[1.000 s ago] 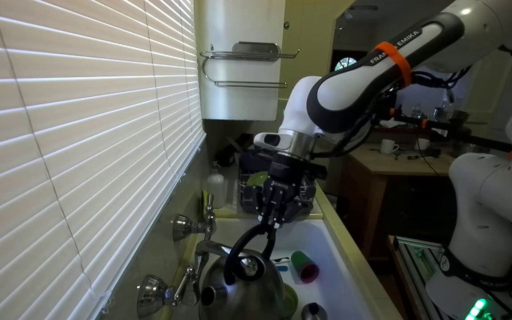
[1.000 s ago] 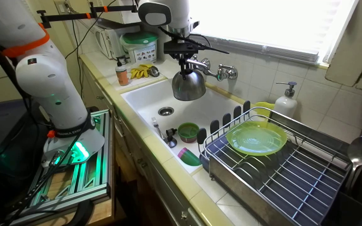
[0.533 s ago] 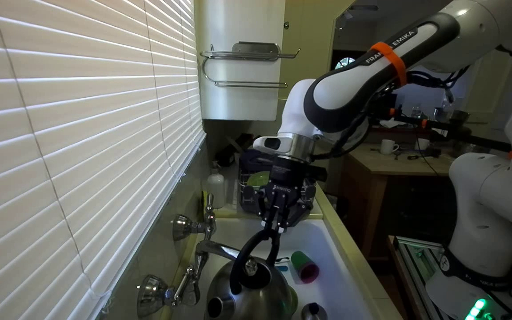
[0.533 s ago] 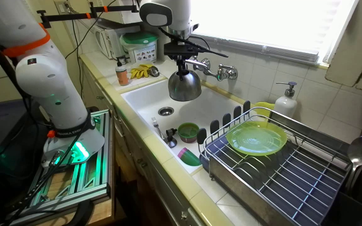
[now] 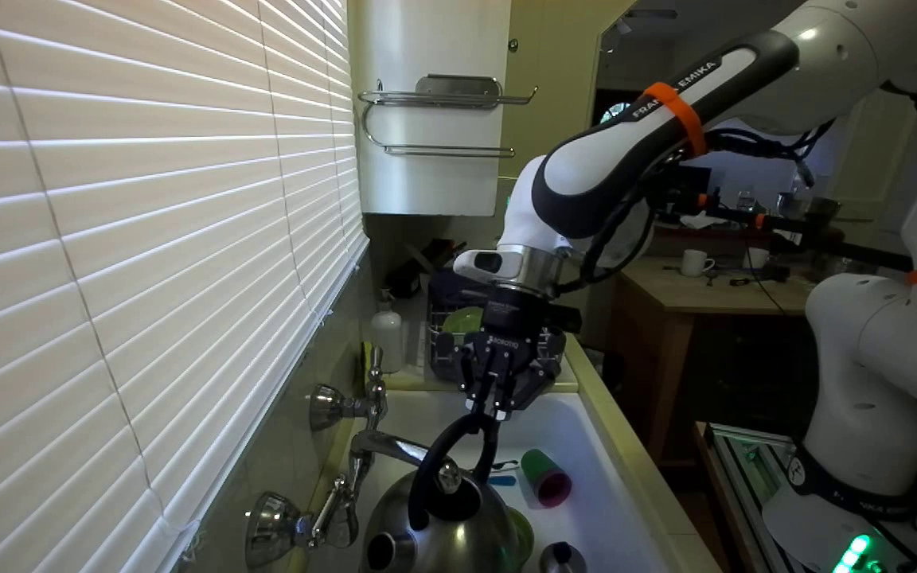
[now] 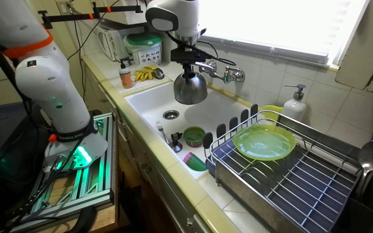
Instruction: Hang the kettle on the tap faucet
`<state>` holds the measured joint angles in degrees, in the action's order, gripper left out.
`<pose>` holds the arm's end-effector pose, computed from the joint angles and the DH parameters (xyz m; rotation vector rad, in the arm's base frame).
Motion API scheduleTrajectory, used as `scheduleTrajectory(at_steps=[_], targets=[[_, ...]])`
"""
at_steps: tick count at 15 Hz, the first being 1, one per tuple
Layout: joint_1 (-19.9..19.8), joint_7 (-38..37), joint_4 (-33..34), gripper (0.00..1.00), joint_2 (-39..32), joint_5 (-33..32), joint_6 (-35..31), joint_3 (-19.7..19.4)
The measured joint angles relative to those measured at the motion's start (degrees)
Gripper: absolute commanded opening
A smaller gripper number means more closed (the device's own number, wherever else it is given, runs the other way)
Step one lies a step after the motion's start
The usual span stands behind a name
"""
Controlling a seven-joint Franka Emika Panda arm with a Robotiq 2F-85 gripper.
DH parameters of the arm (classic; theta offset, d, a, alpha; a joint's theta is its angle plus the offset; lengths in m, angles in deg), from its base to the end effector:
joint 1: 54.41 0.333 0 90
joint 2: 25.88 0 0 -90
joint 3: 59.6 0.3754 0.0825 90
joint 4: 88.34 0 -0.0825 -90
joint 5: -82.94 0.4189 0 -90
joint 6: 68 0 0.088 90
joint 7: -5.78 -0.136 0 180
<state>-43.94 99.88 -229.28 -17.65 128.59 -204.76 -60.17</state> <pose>0.4841 0.1056 0.3698 -2.2062 -1.5729 -0.5901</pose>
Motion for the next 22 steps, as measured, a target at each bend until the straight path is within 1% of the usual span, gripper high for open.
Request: scheduleTrajectory(at_steps=[5,12,16,22], targets=[[-1.8,4.5,0.9,0.05,-1.1,3.5,0.6,-0.2],[-3.9,8.3,5.6,0.05,-6.5,4.9,5.9,-0.1],[-4.6,8.8,8.7,0.05,-10.1,5.1,7.4,0.4],[-5.7,8.8,12.4,0.05,-13.7,5.1,7.8,1.6]])
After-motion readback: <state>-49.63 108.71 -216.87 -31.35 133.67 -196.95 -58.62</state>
